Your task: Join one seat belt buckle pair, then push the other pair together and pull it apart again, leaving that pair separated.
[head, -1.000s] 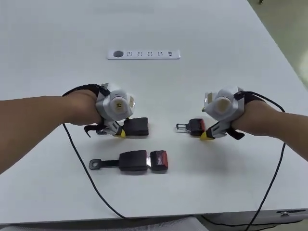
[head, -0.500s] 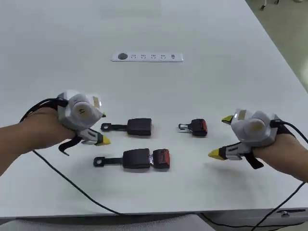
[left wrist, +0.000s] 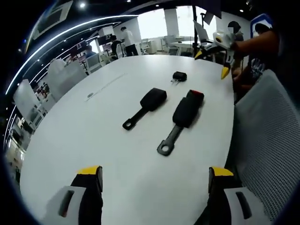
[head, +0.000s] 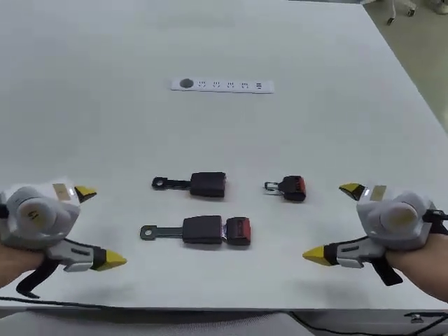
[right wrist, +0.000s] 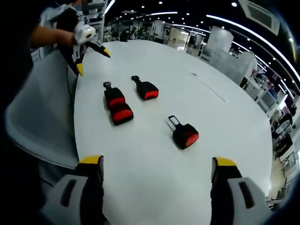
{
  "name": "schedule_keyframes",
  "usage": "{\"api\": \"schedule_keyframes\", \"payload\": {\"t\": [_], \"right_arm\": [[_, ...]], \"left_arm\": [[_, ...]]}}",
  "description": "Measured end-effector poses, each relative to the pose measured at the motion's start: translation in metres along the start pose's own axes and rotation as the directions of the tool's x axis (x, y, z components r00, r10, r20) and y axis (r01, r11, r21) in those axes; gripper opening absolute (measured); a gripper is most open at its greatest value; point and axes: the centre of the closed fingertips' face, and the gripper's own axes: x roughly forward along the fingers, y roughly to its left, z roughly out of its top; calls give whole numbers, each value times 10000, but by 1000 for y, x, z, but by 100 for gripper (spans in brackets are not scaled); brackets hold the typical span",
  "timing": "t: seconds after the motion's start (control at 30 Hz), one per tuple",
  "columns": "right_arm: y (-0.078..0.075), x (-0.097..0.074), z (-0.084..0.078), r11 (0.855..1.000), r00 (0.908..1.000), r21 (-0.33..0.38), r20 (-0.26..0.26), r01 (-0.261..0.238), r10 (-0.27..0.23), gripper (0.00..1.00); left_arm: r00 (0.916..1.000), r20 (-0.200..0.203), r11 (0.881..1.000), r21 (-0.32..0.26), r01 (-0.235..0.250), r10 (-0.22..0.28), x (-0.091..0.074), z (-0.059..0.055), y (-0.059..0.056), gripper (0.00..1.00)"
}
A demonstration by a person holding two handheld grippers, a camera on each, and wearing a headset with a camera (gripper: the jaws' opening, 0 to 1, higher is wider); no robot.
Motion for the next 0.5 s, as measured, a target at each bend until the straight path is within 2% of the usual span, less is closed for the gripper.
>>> {"api": "schedule_keyframes", "payload": {"t": [0.07,0.13,0.17,0.2,0.23,0.27,0.3,0.4,0.43,0.5], "right_arm": [[2,-4,4,9999,9997,138,209,81,-84,100],[2,-9,6,9992,9988,202,365,334,-341,100],[0,-11,6,9987,9983,238,375,444,-452,100],[0,-12,4,9978,9980,447,378,486,-503,100],[1,-14,4,9954,9976,820,428,500,-537,100],[1,-16,6,9911,9963,1209,572,564,-636,100],[0,-18,7,9910,9957,1184,621,617,-694,100],[-1,-24,7,9928,9936,687,484,983,-1017,100],[0,-25,7,9927,9933,651,496,1014,-1047,100],[3,-27,9,9927,9929,632,536,1027,-1061,100]], "left_arm": [[9996,232,9997,-189,-168,172,-7,-2,-4,99],[9974,504,9986,-148,-517,524,-14,-1,-3,100],[9943,779,9974,-48,-721,722,-17,3,0,100],[9892,1205,9965,-208,-814,833,-21,7,0,100],[9882,1262,9958,-416,-821,867,-24,6,0,100],[9853,1290,9918,-759,-1027,1119,-27,5,4,100],[9835,1293,9895,-874,-1155,1263,-30,6,7,100],[9646,2000,9835,-915,-1560,1716,-41,22,16,100],[9557,2214,9781,-1192,-1708,1939,-43,25,19,100],[9510,2230,9703,-1607,-1806,2140,-42,23,23,100]]}}
